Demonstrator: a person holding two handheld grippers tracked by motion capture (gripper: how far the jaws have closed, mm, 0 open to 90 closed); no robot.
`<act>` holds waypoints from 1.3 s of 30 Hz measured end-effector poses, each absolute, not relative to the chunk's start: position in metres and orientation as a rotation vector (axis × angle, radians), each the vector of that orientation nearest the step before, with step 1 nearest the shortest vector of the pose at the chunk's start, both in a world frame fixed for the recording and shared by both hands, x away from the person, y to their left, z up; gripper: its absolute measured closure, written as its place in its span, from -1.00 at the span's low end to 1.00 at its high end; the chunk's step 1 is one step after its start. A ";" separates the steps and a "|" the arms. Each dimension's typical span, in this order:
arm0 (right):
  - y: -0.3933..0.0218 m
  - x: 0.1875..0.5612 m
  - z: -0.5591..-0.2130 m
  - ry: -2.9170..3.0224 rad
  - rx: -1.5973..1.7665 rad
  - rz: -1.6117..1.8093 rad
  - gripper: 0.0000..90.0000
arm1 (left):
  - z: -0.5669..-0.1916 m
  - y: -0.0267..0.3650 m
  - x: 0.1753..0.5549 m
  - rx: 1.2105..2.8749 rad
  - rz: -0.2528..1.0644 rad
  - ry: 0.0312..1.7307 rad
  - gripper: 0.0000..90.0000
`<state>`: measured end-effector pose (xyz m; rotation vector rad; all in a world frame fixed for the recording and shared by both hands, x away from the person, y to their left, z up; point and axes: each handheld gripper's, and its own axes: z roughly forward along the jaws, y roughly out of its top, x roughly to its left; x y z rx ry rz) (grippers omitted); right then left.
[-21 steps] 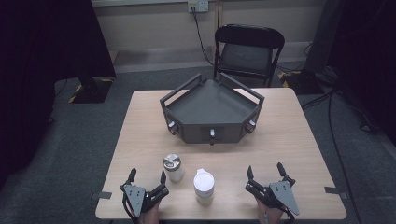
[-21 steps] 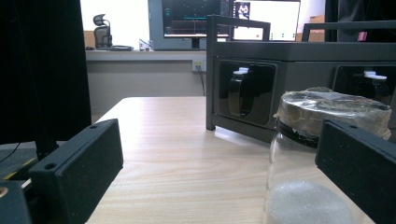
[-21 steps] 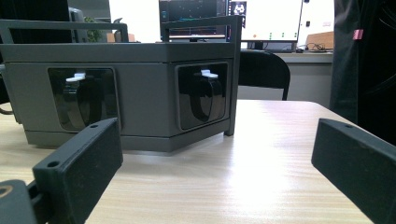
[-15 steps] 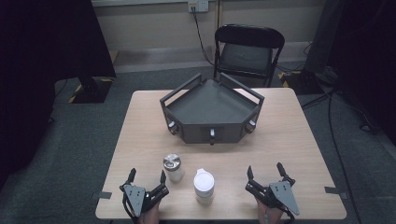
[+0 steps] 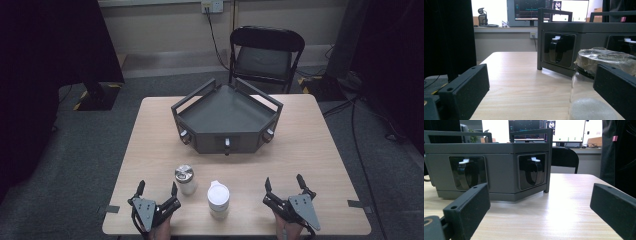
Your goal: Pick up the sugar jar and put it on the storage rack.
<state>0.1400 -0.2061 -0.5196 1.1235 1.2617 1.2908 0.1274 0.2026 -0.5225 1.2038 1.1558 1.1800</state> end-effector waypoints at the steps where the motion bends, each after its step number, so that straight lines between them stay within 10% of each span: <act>1: -0.206 0.140 -0.520 1.263 1.123 1.293 -0.97 | -0.523 0.202 0.128 1.202 1.183 1.159 -1.00; 39: -0.207 0.140 -0.519 1.267 1.121 1.296 -0.94 | -0.500 0.204 0.129 1.194 1.086 1.060 -1.00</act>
